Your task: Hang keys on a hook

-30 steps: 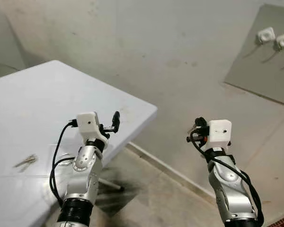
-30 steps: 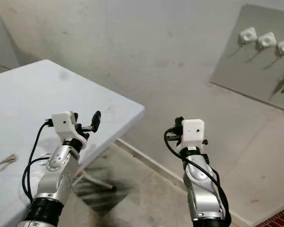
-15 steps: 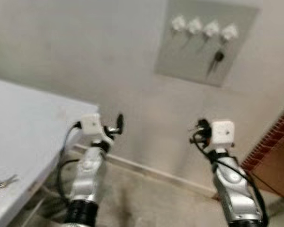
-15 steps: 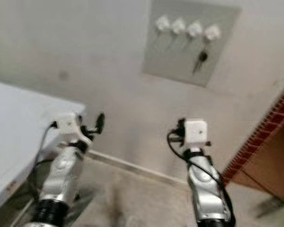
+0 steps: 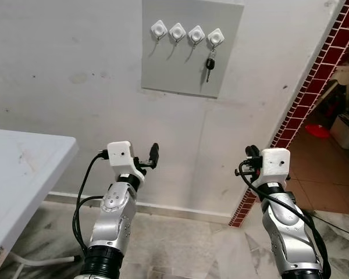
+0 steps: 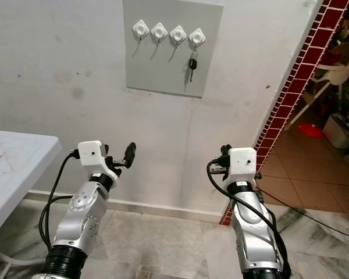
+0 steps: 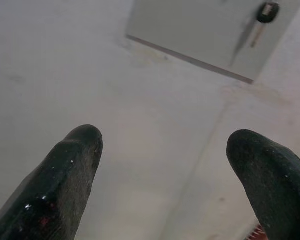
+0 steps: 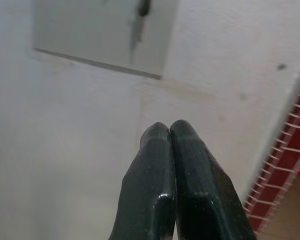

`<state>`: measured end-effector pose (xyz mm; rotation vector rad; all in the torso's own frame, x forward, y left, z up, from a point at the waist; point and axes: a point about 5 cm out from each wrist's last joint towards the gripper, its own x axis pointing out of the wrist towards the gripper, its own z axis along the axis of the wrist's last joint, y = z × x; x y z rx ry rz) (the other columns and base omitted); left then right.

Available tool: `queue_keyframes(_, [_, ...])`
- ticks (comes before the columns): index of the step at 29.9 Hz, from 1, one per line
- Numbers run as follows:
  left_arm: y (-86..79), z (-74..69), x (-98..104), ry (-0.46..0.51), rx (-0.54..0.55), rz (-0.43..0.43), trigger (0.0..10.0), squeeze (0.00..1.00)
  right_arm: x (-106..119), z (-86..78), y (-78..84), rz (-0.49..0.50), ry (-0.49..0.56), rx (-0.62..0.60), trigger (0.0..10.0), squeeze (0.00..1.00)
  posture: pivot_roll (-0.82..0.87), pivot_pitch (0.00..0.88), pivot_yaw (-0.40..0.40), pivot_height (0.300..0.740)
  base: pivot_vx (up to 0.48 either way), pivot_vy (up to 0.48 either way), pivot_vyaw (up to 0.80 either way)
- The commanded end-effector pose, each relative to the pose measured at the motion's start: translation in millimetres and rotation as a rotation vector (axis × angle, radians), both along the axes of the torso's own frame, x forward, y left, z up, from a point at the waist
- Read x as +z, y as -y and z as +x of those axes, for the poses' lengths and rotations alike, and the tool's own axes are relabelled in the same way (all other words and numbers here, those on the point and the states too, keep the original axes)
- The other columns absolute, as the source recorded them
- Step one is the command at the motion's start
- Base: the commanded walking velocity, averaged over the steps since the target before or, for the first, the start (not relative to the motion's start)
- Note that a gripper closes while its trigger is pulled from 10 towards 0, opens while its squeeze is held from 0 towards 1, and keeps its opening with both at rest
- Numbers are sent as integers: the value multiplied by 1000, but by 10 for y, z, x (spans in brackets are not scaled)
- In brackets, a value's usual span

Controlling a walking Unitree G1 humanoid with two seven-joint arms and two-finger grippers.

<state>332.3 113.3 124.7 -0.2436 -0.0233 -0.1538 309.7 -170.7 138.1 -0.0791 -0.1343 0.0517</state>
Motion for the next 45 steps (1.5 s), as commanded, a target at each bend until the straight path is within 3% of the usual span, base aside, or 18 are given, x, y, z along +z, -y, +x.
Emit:
queue_keyframes(1, [46, -55, 32, 15, -40, 29, 10000, 0, 127, -60, -23, 24, 77, 44, 10000, 0, 1, 2, -43, 740, 0, 0, 0])
queue_keyframes(12, [-29, -193, 101, 56, -105, 108, 10000, 0, 91, -239, 56, 20, 74, 55, 10000, 0, -1, 29, -37, 740, 0, 0, 0])
queue_keyframes(23, [-86, -134, 276, 105, -139, 124, 10000, 0, 180, -224, 117, -4, 97, 54, 10000, 0, -5, 32, -25, 740, 163, 0, 0])
queue_keyframes(45, [-54, -141, 290, 108, -147, 128, 10000, 0, 162, -227, 79, 7, 94, 70, 10000, 0, -3, 17, -29, 740, 331, 0, 0])
